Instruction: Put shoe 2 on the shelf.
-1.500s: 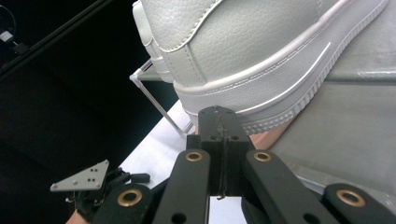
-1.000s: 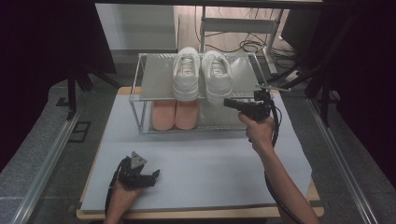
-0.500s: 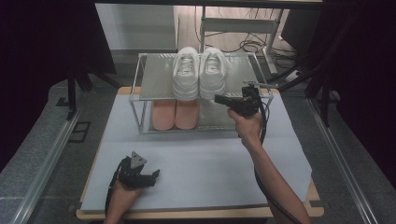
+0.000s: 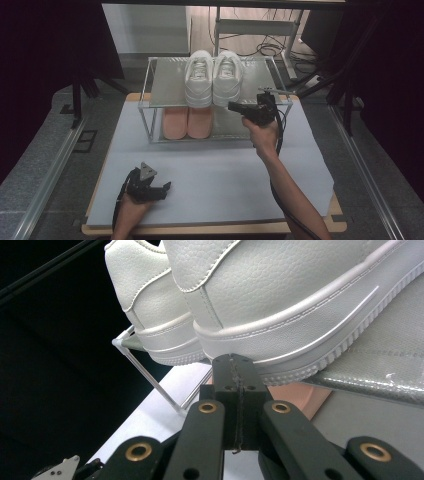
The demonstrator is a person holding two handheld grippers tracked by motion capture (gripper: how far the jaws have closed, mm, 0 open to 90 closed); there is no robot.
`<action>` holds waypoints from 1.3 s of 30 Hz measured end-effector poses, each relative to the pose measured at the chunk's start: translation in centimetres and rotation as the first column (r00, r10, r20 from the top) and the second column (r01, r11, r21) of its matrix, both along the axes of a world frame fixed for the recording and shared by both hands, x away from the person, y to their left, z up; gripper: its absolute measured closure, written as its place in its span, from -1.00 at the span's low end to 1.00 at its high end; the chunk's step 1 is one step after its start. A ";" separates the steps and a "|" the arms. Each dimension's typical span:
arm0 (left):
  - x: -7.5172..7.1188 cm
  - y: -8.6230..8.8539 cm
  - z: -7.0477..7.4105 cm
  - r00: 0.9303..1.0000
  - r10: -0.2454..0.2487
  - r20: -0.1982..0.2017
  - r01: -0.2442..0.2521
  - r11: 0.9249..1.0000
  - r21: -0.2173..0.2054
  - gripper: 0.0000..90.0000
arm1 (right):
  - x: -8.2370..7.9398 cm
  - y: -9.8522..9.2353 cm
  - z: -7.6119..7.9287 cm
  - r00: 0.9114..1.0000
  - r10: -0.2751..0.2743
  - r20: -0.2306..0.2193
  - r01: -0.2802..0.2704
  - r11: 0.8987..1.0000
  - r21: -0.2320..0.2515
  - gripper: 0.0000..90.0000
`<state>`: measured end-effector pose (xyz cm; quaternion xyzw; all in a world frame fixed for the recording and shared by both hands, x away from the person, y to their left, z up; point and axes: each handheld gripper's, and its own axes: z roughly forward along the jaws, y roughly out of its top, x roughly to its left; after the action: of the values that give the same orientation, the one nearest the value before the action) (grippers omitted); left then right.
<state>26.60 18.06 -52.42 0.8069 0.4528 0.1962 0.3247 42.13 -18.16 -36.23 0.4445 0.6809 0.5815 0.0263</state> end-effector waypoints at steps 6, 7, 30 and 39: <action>0.0 0.0 0.0 1.000 0.001 0.005 -0.001 1.000 0.004 -0.68 | -0.3 0.0 0.0 1.000 0.009 0.004 -0.009 1.000 -0.003 0.87; 0.0 0.0 0.0 1.000 0.001 0.005 -0.001 1.000 0.003 -0.68 | -0.3 0.1 0.0 1.000 0.011 0.006 -0.010 1.000 -0.016 0.85; -0.1 -0.1 0.0 1.000 0.004 0.010 -0.004 1.000 0.001 -0.68 | -3.8 -2.6 -1.5 0.994 -0.015 0.112 0.044 0.965 -0.260 0.00; 0.0 0.0 0.0 1.000 0.002 -0.001 -0.002 1.000 -0.007 -0.68 | -5.9 -3.5 -2.5 0.987 0.021 0.161 0.038 0.933 -0.358 -0.21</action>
<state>26.65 18.10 -52.45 0.8054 0.4543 0.1948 0.3270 36.23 -21.71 -38.77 0.3864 0.7693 0.4812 0.1649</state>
